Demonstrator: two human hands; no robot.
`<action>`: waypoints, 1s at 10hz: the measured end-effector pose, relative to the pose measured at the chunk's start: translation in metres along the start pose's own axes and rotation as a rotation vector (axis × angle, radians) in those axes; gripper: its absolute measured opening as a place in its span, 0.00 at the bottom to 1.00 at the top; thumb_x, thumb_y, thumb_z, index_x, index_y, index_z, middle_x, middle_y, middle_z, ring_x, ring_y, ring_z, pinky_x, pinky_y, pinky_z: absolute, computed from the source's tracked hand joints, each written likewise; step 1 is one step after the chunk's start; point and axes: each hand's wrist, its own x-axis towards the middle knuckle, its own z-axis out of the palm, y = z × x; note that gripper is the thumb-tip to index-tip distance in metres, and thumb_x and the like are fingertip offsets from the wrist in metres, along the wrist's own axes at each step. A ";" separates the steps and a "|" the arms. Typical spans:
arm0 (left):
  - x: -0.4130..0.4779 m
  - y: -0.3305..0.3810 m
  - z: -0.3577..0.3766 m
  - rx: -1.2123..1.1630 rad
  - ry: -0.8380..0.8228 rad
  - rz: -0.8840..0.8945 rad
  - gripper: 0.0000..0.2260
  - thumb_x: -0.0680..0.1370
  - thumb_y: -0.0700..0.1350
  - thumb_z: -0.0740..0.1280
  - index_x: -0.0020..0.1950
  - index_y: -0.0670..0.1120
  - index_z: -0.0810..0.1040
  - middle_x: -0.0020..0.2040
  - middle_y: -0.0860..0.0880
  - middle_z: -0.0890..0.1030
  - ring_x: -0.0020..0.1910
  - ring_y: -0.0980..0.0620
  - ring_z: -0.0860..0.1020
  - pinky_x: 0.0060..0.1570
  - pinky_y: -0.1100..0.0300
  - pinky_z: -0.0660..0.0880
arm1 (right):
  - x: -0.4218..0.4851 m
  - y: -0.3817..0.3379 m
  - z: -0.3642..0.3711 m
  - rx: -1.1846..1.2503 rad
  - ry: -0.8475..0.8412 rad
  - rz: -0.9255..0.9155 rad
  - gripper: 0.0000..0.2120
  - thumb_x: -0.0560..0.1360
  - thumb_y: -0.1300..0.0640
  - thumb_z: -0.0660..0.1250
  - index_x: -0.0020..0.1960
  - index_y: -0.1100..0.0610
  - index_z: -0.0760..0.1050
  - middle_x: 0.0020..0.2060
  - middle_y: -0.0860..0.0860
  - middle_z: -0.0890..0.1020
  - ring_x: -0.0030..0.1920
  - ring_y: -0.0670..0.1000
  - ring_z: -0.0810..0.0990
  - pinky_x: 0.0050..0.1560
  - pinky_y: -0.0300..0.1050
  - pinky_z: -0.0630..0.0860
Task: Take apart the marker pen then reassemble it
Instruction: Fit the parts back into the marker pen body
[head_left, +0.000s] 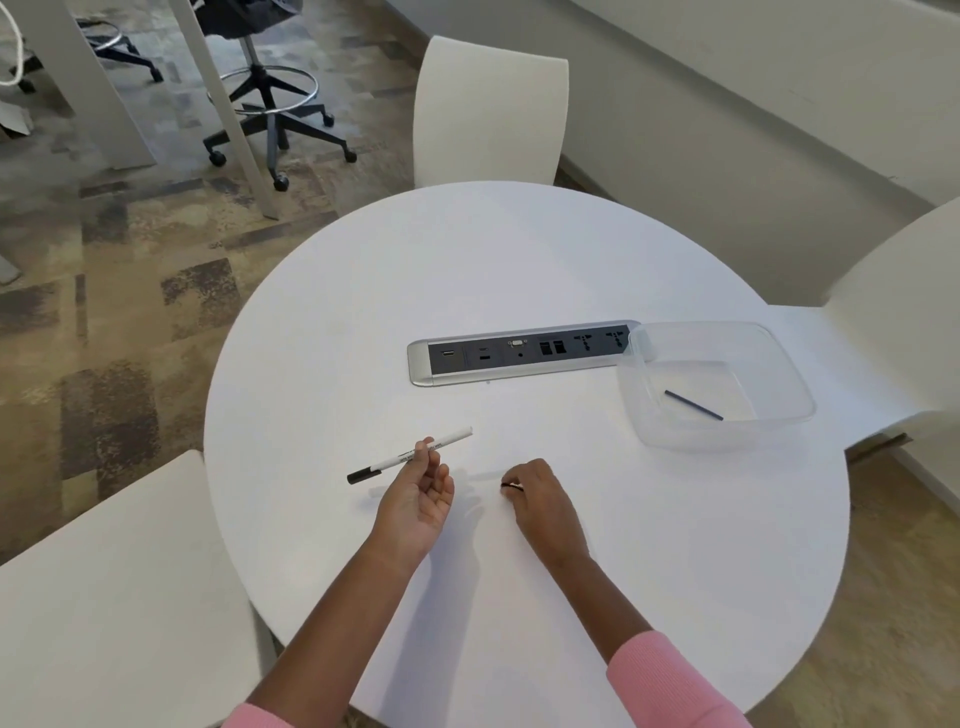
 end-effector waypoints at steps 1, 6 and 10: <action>0.000 -0.004 0.004 0.007 -0.028 -0.009 0.06 0.77 0.44 0.64 0.42 0.46 0.78 0.23 0.53 0.79 0.23 0.59 0.76 0.26 0.69 0.76 | -0.005 -0.002 -0.011 0.254 0.119 0.147 0.04 0.74 0.62 0.63 0.48 0.59 0.76 0.46 0.54 0.80 0.42 0.49 0.76 0.44 0.38 0.71; -0.009 -0.041 0.026 0.067 -0.093 -0.113 0.06 0.76 0.43 0.64 0.42 0.45 0.79 0.25 0.52 0.80 0.23 0.58 0.78 0.26 0.69 0.77 | -0.015 -0.029 -0.078 1.199 0.416 0.163 0.07 0.74 0.68 0.64 0.46 0.59 0.78 0.40 0.53 0.82 0.38 0.44 0.84 0.40 0.33 0.79; -0.012 -0.052 0.035 0.050 -0.099 -0.118 0.06 0.76 0.43 0.64 0.42 0.45 0.79 0.25 0.52 0.80 0.23 0.58 0.78 0.27 0.69 0.77 | -0.022 -0.019 -0.088 1.248 0.416 0.176 0.07 0.74 0.68 0.64 0.46 0.60 0.78 0.39 0.54 0.82 0.37 0.45 0.84 0.40 0.34 0.80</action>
